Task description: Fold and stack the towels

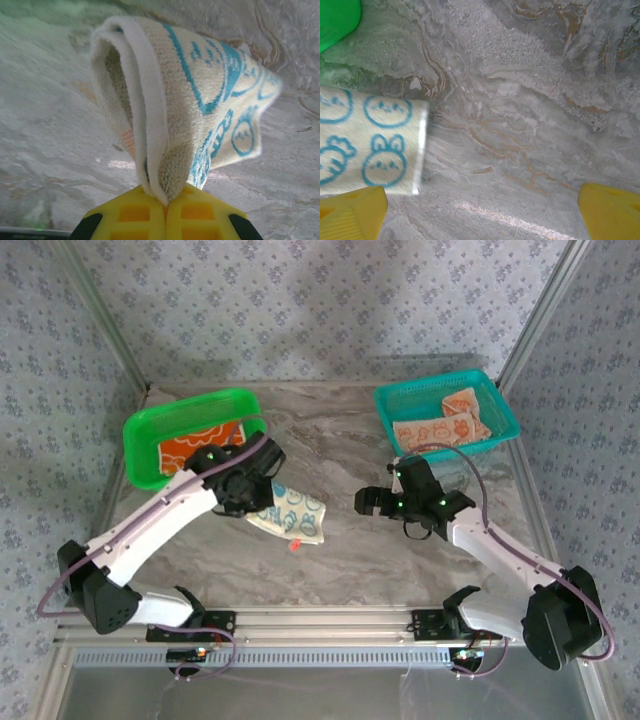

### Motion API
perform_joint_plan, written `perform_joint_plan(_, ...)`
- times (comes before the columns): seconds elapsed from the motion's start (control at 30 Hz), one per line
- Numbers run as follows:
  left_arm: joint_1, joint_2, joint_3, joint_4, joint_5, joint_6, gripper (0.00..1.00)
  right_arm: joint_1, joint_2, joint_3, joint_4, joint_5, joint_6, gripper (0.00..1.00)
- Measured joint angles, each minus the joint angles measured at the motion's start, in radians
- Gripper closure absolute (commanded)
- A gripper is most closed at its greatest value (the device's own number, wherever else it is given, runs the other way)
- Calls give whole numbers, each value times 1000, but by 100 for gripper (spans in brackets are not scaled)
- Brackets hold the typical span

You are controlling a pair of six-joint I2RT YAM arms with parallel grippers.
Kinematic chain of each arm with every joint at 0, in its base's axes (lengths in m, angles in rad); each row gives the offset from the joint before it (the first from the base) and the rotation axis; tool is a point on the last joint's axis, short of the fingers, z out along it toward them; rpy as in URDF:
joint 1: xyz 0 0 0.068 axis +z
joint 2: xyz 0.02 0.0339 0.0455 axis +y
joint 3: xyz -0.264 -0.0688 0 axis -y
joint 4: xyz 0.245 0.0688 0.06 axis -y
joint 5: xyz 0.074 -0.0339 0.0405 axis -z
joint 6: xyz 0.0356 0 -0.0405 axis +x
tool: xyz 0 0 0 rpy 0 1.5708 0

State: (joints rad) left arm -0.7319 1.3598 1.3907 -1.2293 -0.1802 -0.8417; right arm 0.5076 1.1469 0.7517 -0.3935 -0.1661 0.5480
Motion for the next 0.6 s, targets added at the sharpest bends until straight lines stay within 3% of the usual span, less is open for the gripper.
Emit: perform_joint_plan(0.6, 290, 207, 600, -190, 37, 250, 100, -63, 123, 81, 0, -40, -45, 0)
